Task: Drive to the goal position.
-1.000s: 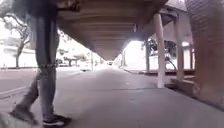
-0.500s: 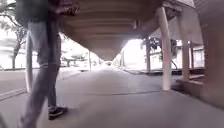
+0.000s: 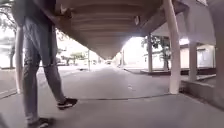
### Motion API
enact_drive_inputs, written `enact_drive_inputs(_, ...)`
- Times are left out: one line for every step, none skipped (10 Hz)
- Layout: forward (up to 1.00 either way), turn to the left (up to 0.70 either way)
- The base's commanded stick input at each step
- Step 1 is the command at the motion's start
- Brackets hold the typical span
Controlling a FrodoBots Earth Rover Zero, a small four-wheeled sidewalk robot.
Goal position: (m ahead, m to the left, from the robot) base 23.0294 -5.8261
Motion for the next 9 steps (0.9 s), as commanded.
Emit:
enact_drive_inputs(0.70, 0.00)
enact_drive_inputs(0.70, 0.00)
enact_drive_inputs(0.70, 0.00)
enact_drive_inputs(0.70, 0.00)
enact_drive_inputs(0.70, 0.00)
enact_drive_inputs(0.70, 0.00)
enact_drive_inputs(0.70, 0.00)
enact_drive_inputs(0.70, 0.00)
enact_drive_inputs(0.70, 0.00)
